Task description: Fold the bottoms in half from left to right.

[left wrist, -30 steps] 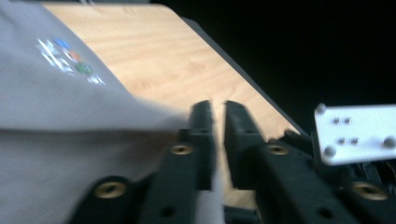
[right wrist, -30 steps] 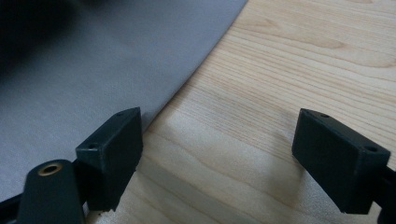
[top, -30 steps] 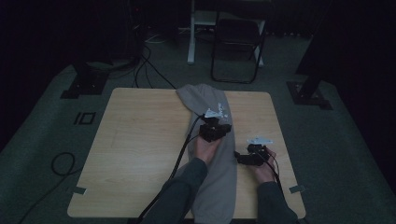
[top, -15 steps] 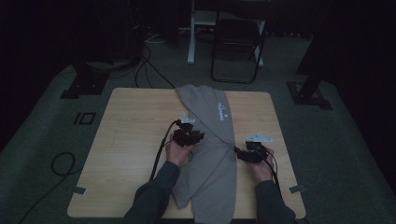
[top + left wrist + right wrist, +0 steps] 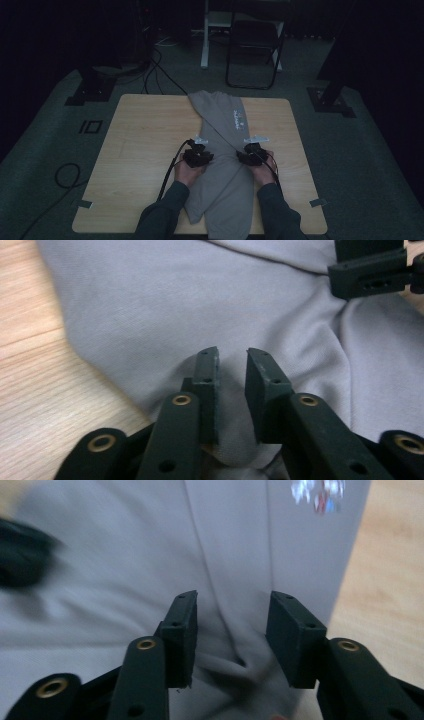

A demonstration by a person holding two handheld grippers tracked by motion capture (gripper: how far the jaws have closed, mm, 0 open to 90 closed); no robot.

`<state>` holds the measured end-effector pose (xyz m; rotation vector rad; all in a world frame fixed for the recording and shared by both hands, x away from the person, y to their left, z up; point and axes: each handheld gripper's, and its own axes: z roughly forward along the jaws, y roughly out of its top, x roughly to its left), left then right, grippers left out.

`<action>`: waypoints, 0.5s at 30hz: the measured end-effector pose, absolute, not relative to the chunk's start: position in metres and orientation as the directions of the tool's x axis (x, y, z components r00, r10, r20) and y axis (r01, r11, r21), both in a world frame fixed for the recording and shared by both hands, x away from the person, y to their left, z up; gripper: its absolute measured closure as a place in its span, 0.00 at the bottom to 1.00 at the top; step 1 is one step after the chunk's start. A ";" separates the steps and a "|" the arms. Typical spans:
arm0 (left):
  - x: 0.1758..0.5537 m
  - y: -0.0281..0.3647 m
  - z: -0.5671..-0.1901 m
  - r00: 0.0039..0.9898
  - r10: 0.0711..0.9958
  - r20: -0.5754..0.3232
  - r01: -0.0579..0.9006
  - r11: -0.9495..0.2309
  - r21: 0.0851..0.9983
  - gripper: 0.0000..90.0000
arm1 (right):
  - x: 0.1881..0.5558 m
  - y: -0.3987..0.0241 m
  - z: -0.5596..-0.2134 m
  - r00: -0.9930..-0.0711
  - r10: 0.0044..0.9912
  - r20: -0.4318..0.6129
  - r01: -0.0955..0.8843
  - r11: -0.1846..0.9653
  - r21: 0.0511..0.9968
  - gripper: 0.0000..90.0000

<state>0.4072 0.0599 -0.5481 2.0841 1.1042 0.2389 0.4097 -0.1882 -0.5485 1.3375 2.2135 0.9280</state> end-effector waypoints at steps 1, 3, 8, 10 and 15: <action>0.407 0.061 -0.549 0.609 0.776 -0.165 0.628 -0.344 0.698 0.86 | 0.410 -0.188 -0.548 -0.468 0.884 0.007 0.625 0.325 0.710 0.64; 0.407 0.064 -0.549 0.600 0.783 -0.166 0.631 -0.335 0.700 0.91 | 0.406 -0.200 -0.548 -0.428 0.904 0.019 0.641 0.288 0.712 0.68; 0.403 0.067 -0.549 0.592 0.797 -0.119 0.617 -0.354 0.703 0.97 | 0.395 -0.217 -0.549 -0.422 0.906 0.047 0.647 0.264 0.715 0.85; 0.402 0.068 -0.548 0.585 0.805 -0.096 0.613 -0.362 0.702 0.98 | 0.394 -0.210 -0.549 -0.438 0.897 0.063 0.647 0.266 0.714 0.91; 0.408 0.080 -0.548 0.557 0.829 -0.050 0.609 -0.367 0.703 0.98 | 0.395 -0.197 -0.549 -0.449 0.891 0.065 0.645 0.273 0.714 0.92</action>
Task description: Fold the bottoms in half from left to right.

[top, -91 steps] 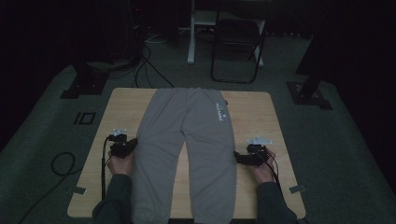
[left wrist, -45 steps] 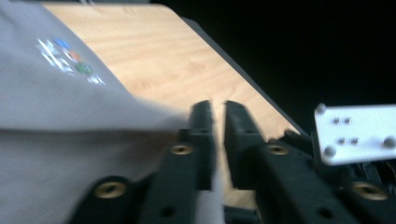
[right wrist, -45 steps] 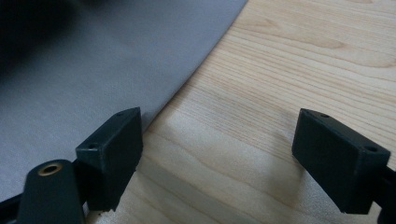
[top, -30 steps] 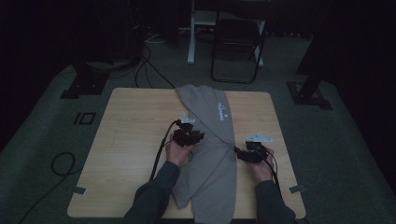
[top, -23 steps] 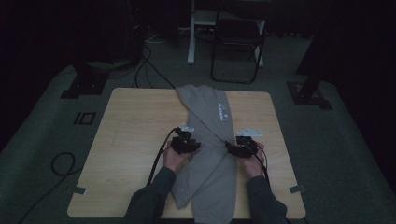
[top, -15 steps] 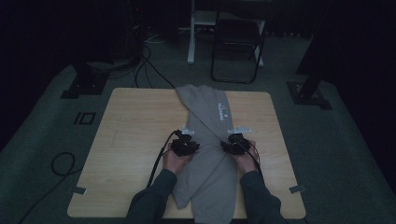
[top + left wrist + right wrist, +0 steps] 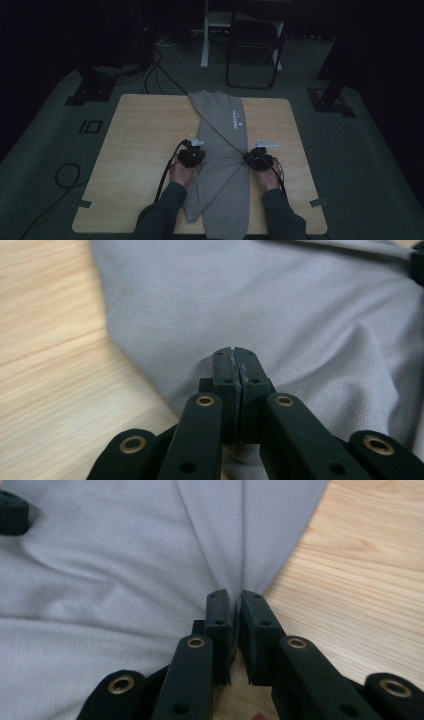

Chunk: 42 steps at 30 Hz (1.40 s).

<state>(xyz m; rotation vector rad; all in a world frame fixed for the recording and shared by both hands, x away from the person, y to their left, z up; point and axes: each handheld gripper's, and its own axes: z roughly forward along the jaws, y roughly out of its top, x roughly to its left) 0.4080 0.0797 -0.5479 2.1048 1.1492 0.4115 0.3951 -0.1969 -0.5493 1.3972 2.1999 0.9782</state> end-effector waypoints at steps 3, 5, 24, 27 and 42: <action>0.417 0.092 -0.547 0.532 0.845 -0.053 0.623 -0.348 0.700 0.98 | 0.399 -0.188 -0.550 -0.452 0.890 0.063 0.640 0.275 0.718 0.91; 0.424 0.097 -0.547 0.510 0.858 -0.054 0.634 -0.333 0.698 0.98 | 0.404 -0.182 -0.550 -0.452 0.890 0.060 0.636 0.274 0.722 0.90; 0.397 0.129 -0.529 0.549 0.826 -0.127 0.617 -0.297 0.729 0.68 | 0.418 -0.187 -0.543 -0.442 0.889 0.117 0.639 0.220 0.737 0.50; 0.375 0.142 -0.523 0.538 0.835 -0.115 0.599 -0.282 0.749 0.68 | 0.405 -0.190 -0.539 -0.467 0.875 0.124 0.626 0.229 0.745 0.49; 0.331 0.162 -0.546 0.534 0.831 -0.156 0.656 -0.291 0.697 0.68 | 0.360 -0.211 -0.538 -0.482 0.866 0.135 0.586 0.204 0.784 0.50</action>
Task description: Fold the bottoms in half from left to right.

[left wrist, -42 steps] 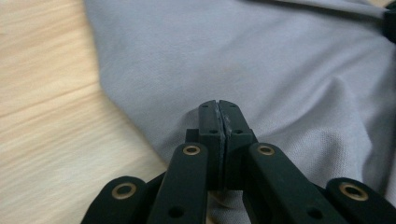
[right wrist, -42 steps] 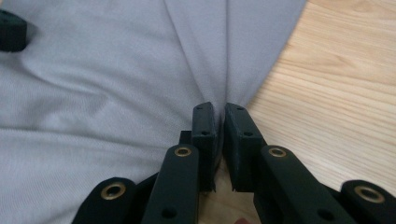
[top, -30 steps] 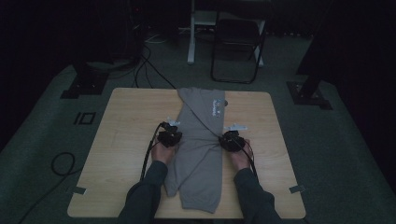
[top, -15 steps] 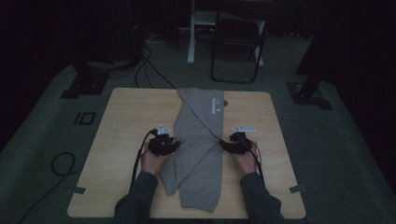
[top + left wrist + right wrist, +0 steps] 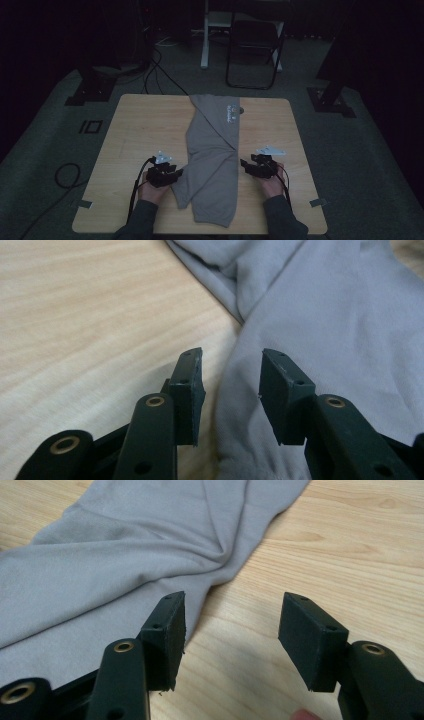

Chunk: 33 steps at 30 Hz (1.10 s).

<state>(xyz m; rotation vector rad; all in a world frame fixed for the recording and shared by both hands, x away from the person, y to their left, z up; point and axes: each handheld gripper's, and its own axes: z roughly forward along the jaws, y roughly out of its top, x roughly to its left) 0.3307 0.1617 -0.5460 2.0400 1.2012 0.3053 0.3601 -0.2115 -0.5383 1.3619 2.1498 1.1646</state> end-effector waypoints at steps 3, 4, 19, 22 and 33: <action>0.329 0.157 -0.549 0.538 0.833 -0.130 0.647 -0.309 0.697 0.69 | 0.358 -0.216 -0.539 -0.472 0.870 0.143 0.590 0.192 0.784 0.50; 0.329 0.156 -0.549 0.538 0.834 -0.123 0.643 -0.312 0.699 0.70 | 0.359 -0.218 -0.539 -0.467 0.872 0.147 0.592 0.185 0.785 0.50; 0.307 0.114 -0.520 0.665 0.737 -0.120 0.544 -0.368 0.755 0.98 | 0.361 -0.223 -0.545 -0.451 0.879 0.154 0.605 0.175 0.777 0.50; 0.301 0.099 -0.516 0.701 0.701 -0.127 0.524 -0.387 0.759 0.98 | 0.361 -0.222 -0.546 -0.451 0.879 0.154 0.607 0.176 0.775 0.50; 0.269 0.035 -0.523 0.839 0.519 -0.165 0.455 -0.502 0.735 0.98 | 0.360 -0.219 -0.548 -0.460 0.876 0.146 0.609 0.191 0.770 0.51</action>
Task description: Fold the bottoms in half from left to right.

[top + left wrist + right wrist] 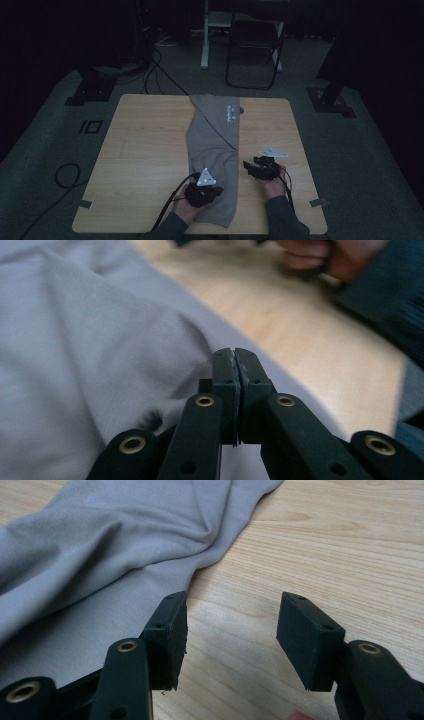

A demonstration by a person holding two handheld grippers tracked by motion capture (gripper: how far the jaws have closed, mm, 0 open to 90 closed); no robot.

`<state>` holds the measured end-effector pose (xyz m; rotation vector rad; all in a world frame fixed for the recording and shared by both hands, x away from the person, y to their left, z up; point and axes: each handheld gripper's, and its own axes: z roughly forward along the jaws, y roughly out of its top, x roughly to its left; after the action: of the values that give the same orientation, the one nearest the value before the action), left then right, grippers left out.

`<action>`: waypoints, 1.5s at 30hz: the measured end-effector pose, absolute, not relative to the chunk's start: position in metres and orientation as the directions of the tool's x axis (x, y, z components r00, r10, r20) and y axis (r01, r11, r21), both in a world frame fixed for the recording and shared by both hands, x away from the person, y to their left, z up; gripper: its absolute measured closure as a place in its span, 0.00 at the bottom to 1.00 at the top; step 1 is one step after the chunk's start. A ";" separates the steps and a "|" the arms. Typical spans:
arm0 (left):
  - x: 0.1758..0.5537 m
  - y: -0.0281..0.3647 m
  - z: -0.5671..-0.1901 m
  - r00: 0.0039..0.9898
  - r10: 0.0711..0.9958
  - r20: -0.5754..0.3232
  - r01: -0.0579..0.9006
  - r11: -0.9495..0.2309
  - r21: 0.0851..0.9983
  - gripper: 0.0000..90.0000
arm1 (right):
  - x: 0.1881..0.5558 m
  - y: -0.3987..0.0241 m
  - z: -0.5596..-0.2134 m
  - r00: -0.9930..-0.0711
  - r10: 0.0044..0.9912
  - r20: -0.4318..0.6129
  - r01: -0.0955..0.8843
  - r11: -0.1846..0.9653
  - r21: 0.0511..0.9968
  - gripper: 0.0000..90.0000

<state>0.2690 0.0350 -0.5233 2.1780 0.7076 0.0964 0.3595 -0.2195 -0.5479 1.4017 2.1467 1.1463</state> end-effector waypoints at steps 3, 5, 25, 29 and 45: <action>0.266 0.027 -0.528 0.864 0.471 -0.176 0.435 -0.526 0.731 0.89 | 0.359 -0.218 -0.548 -0.464 0.874 0.146 0.607 0.193 0.771 0.51; 0.267 0.028 -0.528 0.865 0.464 -0.193 0.441 -0.517 0.734 0.78 | 0.358 -0.217 -0.547 -0.466 0.872 0.146 0.607 0.196 0.770 0.51; 0.296 0.100 -0.533 0.782 0.619 -0.076 0.486 -0.528 0.696 0.88 | 0.307 -0.164 -0.537 -0.662 0.744 0.095 0.525 0.370 0.766 0.51; 0.294 0.094 -0.542 0.791 0.603 -0.101 0.498 -0.540 0.679 0.92 | 0.306 -0.158 -0.543 -0.674 0.733 0.092 0.530 0.394 0.750 0.51; 0.277 0.096 -0.529 0.817 0.554 -0.160 0.478 -0.495 0.725 0.86 | 0.295 -0.139 -0.551 -0.740 0.668 0.072 0.504 0.481 0.718 0.49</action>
<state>0.2771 0.0956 -0.5290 2.1801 0.7554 0.1189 0.2948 -0.1388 -0.5508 1.0093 2.5093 1.1071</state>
